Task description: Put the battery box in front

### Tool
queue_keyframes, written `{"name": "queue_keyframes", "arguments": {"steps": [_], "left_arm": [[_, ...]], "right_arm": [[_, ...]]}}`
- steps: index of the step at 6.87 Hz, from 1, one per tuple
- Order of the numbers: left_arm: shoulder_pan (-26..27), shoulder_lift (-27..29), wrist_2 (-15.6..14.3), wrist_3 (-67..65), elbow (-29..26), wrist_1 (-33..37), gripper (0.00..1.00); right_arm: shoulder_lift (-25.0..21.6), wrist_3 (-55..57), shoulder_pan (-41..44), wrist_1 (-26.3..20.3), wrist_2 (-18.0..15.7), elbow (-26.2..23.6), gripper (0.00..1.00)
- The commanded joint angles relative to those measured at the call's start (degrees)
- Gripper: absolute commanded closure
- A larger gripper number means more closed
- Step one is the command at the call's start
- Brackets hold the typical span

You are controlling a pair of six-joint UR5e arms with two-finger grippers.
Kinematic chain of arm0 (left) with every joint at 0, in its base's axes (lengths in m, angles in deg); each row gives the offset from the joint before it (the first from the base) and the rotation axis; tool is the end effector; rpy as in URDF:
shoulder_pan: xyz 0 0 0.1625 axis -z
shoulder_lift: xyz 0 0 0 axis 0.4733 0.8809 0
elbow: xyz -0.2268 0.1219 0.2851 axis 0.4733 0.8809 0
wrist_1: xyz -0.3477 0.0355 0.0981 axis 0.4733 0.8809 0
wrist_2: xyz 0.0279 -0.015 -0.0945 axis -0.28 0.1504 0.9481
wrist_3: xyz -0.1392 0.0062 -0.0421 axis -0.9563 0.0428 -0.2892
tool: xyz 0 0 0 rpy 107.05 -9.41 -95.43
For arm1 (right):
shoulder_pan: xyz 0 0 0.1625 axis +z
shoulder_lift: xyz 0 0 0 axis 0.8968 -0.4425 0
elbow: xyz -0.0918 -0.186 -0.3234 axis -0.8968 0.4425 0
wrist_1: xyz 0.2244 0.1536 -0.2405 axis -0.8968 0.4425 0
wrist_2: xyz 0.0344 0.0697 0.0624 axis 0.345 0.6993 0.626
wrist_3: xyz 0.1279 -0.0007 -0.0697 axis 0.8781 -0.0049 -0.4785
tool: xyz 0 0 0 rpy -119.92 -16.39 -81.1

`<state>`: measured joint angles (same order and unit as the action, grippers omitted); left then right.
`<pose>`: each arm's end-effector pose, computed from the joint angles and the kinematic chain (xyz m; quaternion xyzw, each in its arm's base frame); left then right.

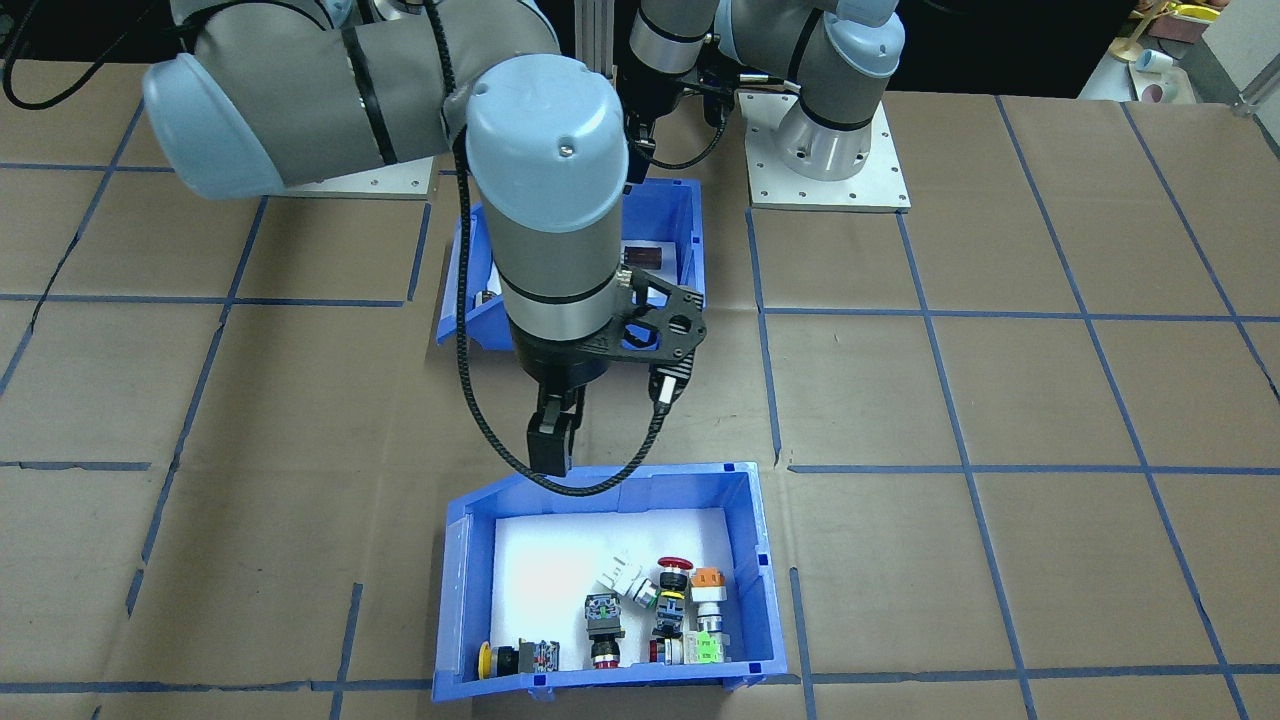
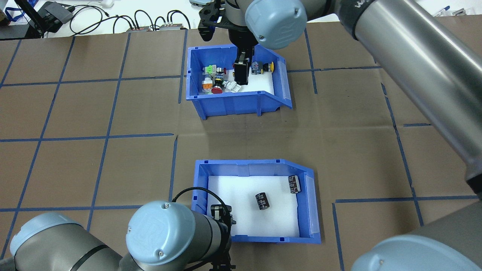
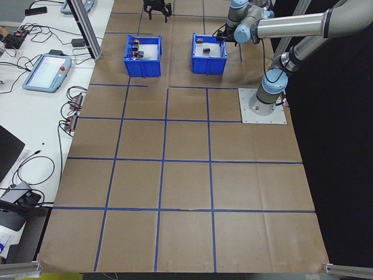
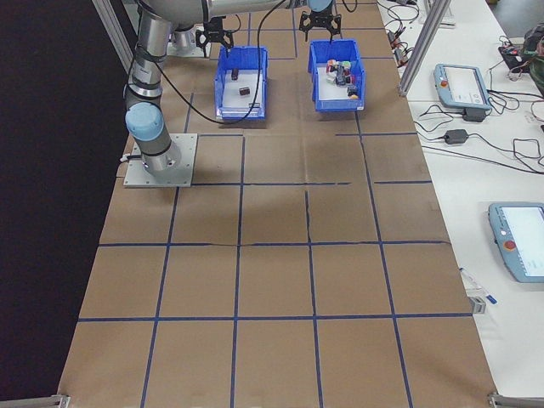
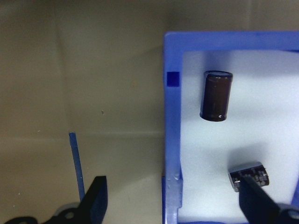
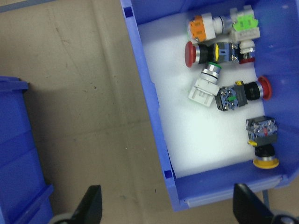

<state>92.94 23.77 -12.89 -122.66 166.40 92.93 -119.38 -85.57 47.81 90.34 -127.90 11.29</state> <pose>-0.2907 -0.1662 0.2411 0.6966 -0.7088 -0.0867 0.0703 0.3524 -0.5299 0.3372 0.6515 -0.7584 0.0184 0.0069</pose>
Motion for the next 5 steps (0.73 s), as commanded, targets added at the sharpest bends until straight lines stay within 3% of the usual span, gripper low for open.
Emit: {"name": "queue_keyframes", "arguments": {"steps": [1, 5], "left_arm": [[0.4, 1.3, 1.1, -1.9, 1.0, -3.2, 0.01], [0.5, 9.4, 0.8, -2.4, 1.0, -7.4, 0.1]], "right_arm": [[2.5, -5.1, 2.3, 0.1, -0.1, 1.0, 0.0], [9.7, -5.2, 6.0, 2.5, -1.1, 0.5, 0.0]]}}
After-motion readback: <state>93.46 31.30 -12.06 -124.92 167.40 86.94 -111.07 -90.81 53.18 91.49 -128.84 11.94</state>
